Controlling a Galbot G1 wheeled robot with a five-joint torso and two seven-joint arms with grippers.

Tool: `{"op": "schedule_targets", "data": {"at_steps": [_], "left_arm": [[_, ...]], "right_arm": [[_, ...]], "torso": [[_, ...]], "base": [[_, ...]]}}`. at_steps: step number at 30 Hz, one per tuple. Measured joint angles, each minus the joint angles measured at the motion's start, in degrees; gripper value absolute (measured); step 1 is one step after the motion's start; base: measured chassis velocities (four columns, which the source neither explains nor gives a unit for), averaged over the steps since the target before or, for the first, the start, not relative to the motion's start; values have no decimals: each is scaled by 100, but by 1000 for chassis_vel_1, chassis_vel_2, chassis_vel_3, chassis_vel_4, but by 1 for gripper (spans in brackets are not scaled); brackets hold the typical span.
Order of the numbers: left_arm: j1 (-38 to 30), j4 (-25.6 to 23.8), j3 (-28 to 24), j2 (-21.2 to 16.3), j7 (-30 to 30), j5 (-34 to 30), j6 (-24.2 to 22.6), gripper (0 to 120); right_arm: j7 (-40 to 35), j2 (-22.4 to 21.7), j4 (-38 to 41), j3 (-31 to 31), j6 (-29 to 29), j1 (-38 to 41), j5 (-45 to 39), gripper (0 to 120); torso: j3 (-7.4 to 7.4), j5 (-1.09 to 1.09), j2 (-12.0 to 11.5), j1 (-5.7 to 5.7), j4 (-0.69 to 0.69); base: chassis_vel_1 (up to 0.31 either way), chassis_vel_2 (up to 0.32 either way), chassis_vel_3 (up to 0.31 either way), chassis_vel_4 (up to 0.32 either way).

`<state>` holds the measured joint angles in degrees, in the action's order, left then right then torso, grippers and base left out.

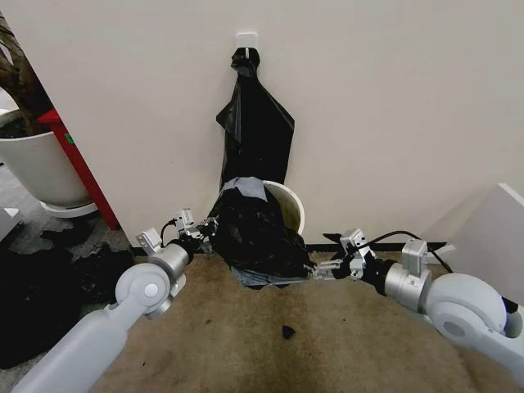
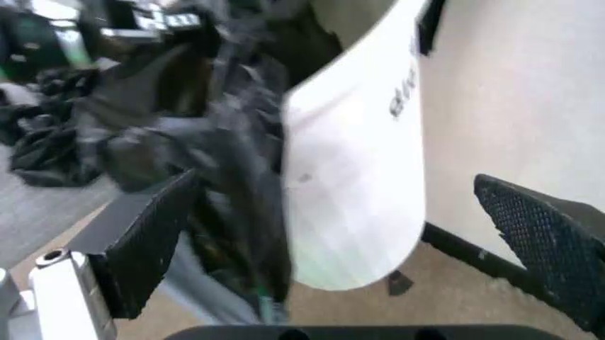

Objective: Place the garbage bag over the trash bin.

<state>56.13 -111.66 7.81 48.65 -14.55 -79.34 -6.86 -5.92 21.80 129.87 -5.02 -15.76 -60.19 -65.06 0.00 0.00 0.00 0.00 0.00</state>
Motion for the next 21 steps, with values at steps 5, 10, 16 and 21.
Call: {"op": "schedule_targets", "data": {"at_steps": [5, 10, 16, 21], "left_arm": [[-37, -41, 9, -4, 0, -74, 0, 5], [-71, -116, 9, -14, -5, -110, 0, 5], [51, -218, 27, -33, 81, -109, 1, 5], [188, -321, 46, -61, 185, -105, -5, 5]], "right_arm": [[-85, 22, -58, -6, -186, -46, 43, 100], [-365, 70, -170, -8, -351, -36, -52, 100], [-455, 68, -442, -23, -436, 79, -211, 100], [-495, 95, -791, -6, -479, 215, -339, 100]], "torso": [[0, 0, 0, 0, 0], [0, -1, 0, 0, 0], [0, 0, 0, 0, 0], [0, -1, 0, 0, -1]], "base": [[0, 0, 0, 0], [0, 0, 0, 0], [0, 0, 0, 0], [0, 0, 0, 0]]}}
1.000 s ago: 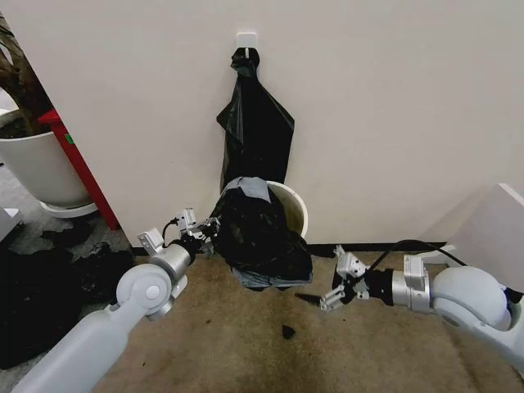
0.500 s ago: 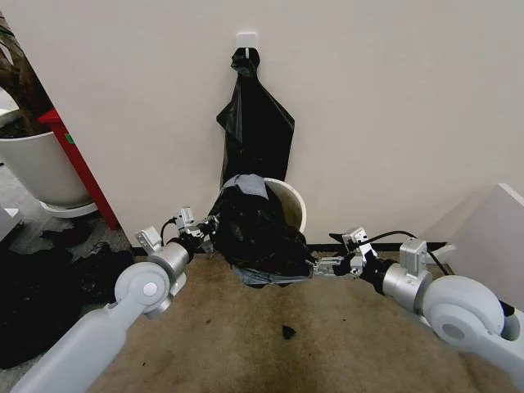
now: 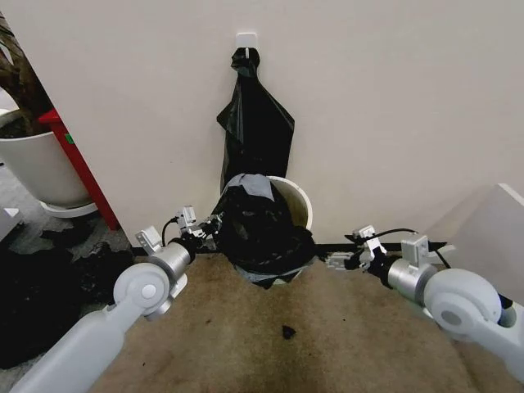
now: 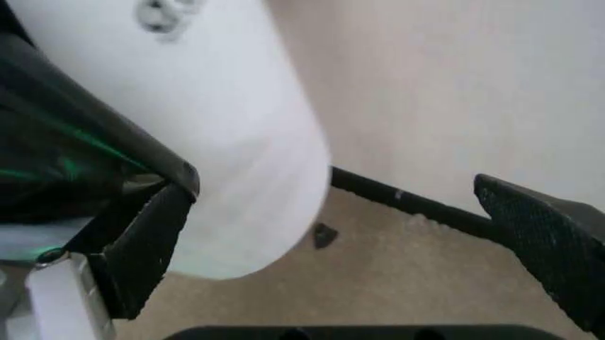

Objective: Place the garbage bag over the trash bin.

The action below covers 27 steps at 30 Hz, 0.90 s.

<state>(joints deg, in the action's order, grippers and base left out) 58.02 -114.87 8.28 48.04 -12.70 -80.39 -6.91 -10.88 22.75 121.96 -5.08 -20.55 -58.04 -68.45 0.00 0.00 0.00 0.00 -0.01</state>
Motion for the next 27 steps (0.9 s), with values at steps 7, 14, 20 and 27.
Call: {"op": "schedule_targets", "data": {"at_steps": [7, 14, 20, 27], "left_arm": [[60, -27, 22, -13, 110, 7, -11, 5], [231, -11, 15, -83, 649, 419, -70, 5], [304, 30, 8, -115, 891, 670, -30, 5], [240, 145, -33, -71, 777, 866, 65, 5]], "right_arm": [[87, -29, -83, -20, 0, 19, -62, 100], [227, -63, -246, -46, 19, 176, -265, 100], [423, -112, -417, -48, -10, 236, -354, 100], [763, -208, -297, -115, 134, 158, -264, 100]], "torso": [[0, 1, 0, 0, 0], [0, 0, 0, 0, 0], [0, 0, 0, 0, 1], [0, 1, 0, 0, 1]], "base": [[0, 0, 0, 0], [0, 0, 0, 0], [0, 0, 0, 0], [0, 0, 0, 0]]}}
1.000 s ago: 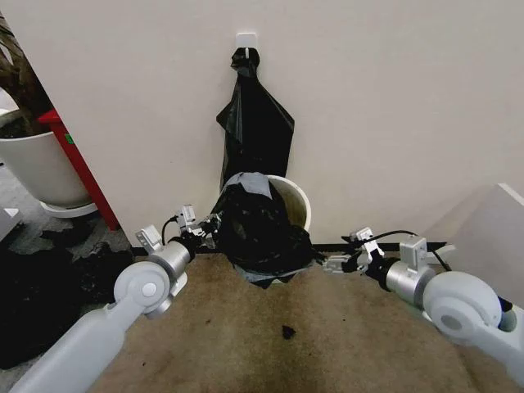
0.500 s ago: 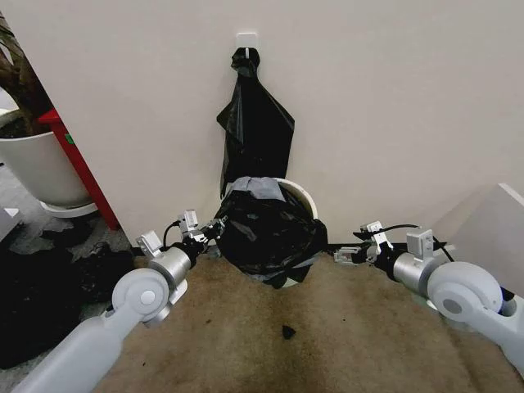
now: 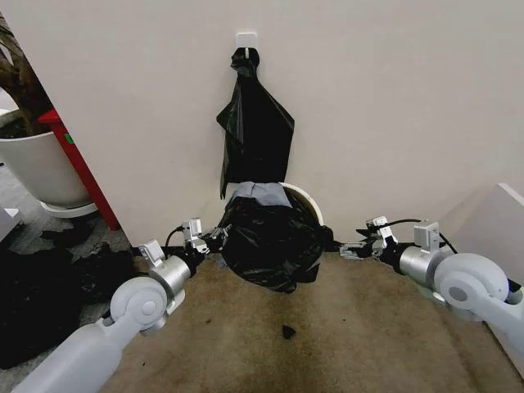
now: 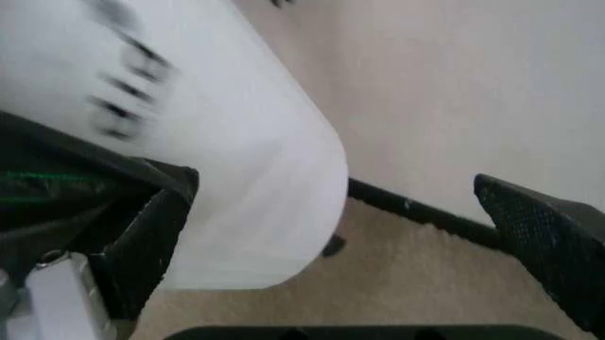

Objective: Place the garbage bag over the trash bin.

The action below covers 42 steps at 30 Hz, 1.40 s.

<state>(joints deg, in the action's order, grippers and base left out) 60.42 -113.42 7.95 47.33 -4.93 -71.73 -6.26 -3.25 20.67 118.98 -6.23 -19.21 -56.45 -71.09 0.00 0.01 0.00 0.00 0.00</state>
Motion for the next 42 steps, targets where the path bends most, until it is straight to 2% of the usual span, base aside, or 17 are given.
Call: {"op": "schedule_targets", "data": {"at_steps": [8, 14, 17, 23, 29, 34, 38, 39, 42], "left_arm": [[-197, 92, 18, 72, -475, -330, 14, 5], [-206, 119, 75, 74, -486, -590, 11, 5], [-215, 157, 90, 72, -495, -760, 1, 5], [-240, 253, 99, 78, -477, -943, -16, 5], [-262, 266, 91, 91, -475, -875, -23, 5], [-151, 197, 37, 19, -312, -289, 40, 5], [-48, 22, -64, -15, -272, 475, 197, 5], [-48, 22, -64, -15, -272, 475, 197, 5], [-35, -113, -177, -38, -296, 958, 282, 5]], "right_arm": [[92, -24, 302, 2, 174, -98, 212, 100], [352, -28, 239, 6, 480, -179, 337, 100], [805, -56, 112, -10, 701, -208, 383, 100], [2432, -131, -379, -41, 1416, -214, 886, 100], [3096, -180, -591, -194, 1683, -172, 1132, 100], [2888, -269, -289, -660, 1163, -42, 704, 100], [2417, -230, 114, -946, 567, 489, 411, 100], [2417, -230, 114, -946, 567, 489, 411, 100], [1078, -81, 644, -992, 113, 714, 108, 100]], "torso": [[0, 0, 0, 0, 0], [0, 0, 0, 0, 0], [0, -2, 0, 0, 0], [0, -1, 0, 0, 0], [0, -3, 0, 0, 0], [0, -1, 0, 0, 0], [0, 1, 0, 0, -1], [0, 1, 0, 0, -1], [0, 0, 0, 0, 0]], "base": [[0, 0, 0, 0], [0, 0, 0, 0], [0, 0, 0, 0], [0, 0, 0, 0], [0, 0, 0, 0], [0, 0, 0, 0], [0, 0, 0, 0], [0, 0, 0, 0], [0, 0, 0, 0]]}}
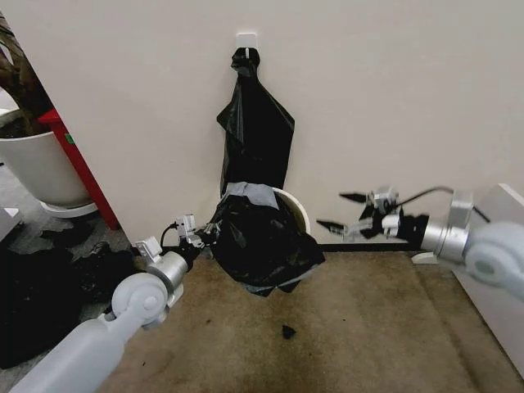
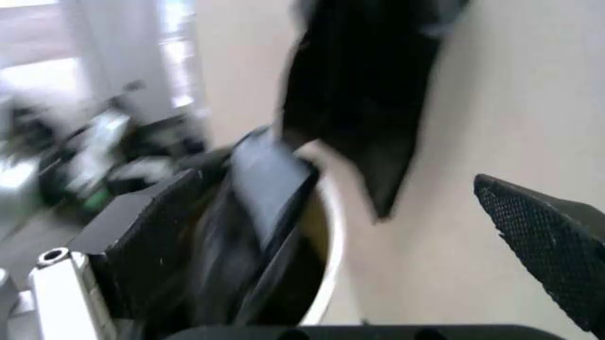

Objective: Place the garbage bag over the trash bin.

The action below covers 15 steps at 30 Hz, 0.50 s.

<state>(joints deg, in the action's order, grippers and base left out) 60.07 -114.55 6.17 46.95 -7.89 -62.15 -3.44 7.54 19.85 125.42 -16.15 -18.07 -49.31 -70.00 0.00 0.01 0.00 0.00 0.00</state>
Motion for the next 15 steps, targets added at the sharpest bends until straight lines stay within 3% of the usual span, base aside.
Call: {"op": "schedule_targets", "data": {"at_steps": [3, 4, 8, 11, 15], "left_arm": [[48, -109, -98, -53, -29, 582, 116, 5], [69, -146, -110, -68, -45, 674, 128, 5], [132, -292, -135, -114, -163, 859, 138, 5], [154, -470, -156, -139, -372, 914, 122, 5], [160, -560, -165, -166, -478, 911, 83, 5]], "right_arm": [[-2028, 407, 846, 203, -644, 108, -355, 100], [-2373, 542, 980, 256, -766, 121, -401, 100], [-2921, 996, 1210, 462, -975, 116, -138, 100], [-2900, 1447, 1263, 636, -1202, 55, 545, 100], [-2657, 1725, 1243, 783, -1400, -4, 1248, 100]], "torso": [[0, 0, 0, 0, 1], [-1, -1, 0, 0, 0], [0, -2, 0, 0, -1], [0, 0, 0, 0, 1], [0, 0, 0, 0, -1]], "base": [[0, 0, 0, 0], [0, 0, 0, 0], [0, 0, 0, 0], [0, 0, 0, 0], [0, 0, 0, 0]]}}
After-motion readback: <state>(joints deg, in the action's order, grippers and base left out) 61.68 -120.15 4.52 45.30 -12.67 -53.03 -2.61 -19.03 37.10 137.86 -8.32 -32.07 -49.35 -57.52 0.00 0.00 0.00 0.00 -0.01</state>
